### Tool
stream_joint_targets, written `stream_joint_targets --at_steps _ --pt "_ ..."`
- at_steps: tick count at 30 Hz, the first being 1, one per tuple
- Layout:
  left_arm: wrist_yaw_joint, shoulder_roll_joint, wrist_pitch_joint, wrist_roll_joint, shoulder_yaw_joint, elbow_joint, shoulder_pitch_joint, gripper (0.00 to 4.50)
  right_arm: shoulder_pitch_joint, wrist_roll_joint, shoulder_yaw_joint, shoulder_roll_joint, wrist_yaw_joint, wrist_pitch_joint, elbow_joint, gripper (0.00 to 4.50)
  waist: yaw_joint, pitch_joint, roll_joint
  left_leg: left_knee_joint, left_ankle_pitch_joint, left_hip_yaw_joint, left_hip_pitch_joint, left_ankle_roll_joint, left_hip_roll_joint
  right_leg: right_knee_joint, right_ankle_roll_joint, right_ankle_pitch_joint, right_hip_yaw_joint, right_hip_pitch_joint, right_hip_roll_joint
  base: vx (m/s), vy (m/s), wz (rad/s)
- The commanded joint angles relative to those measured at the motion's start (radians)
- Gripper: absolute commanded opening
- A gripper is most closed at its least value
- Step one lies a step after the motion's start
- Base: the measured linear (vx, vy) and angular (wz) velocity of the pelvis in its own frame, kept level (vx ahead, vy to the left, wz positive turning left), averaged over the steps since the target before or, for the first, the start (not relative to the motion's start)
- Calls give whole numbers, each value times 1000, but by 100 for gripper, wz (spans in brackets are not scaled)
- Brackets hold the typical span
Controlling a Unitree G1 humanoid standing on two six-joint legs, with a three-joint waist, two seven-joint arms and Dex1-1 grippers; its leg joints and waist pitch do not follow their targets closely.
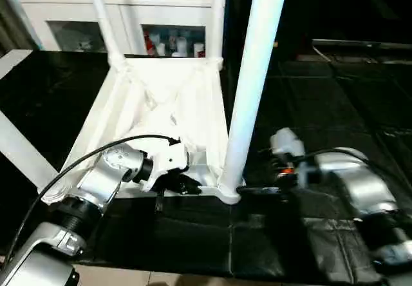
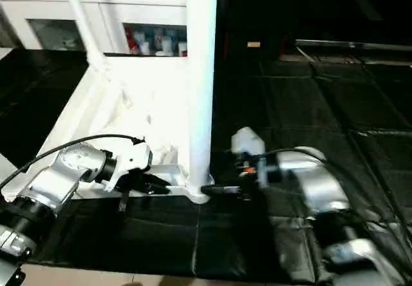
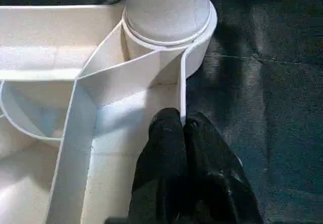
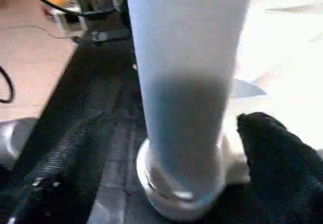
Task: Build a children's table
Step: Rotate leg to tighten
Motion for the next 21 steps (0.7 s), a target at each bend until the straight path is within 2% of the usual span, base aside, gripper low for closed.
stream_joint_targets --at_steps 1,3,4,5,8,9,16,21 --pt "-22 2 10 -28 -12 -66 16 0 -45 10 11 15 33 -7 55 377 1 -72 -9 -66 -161 19 -5 72 -1 -56 -257 -179 36 67 -27 0 0 0" --pt "-22 4 15 -28 -12 -76 22 0 -56 8 15 21 45 -13 78 364 1 -70 -20 -68 -165 20 -6 69 -1 -58 -249 -199 37 67 -26 0 0 0" --pt "-23 7 21 -28 -12 -86 27 0 -65 5 18 24 56 -19 95 352 3 -70 -14 -68 -164 20 -5 66 -1 -57 -246 -209 37 66 -27 0 0 0" --pt "-24 9 24 -27 -11 -93 31 0 -71 4 20 27 68 -20 109 340 3 -68 -18 -68 -164 21 -5 66 -1 -60 -241 -214 38 66 -26 0 0 0" --pt "-25 14 33 -26 -11 -108 39 0 -83 4 23 32 86 -24 132 322 3 -69 -17 -69 -159 19 -6 63 -1 -58 -238 -211 38 67 -27 0 0 0" --pt "-25 16 36 -26 -11 -114 42 0 -87 6 24 35 92 -24 139 311 3 -70 -20 -68 -156 19 -6 64 -1 -57 -239 -205 38 67 -27 0 0 0" --pt "-21 21 50 -23 -9 -131 51 0 -91 12 28 50 122 -21 161 243 3 -71 -17 -67 -146 19 -8 68 -1 -55 -244 -192 38 67 -27 0 0 0" --pt "-17 22 56 -20 -7 -132 50 0 -83 19 26 57 137 -25 166 213 4 -70 -20 -68 -152 20 -6 67 -2 -57 -239 -207 38 66 -27 0 0 0"
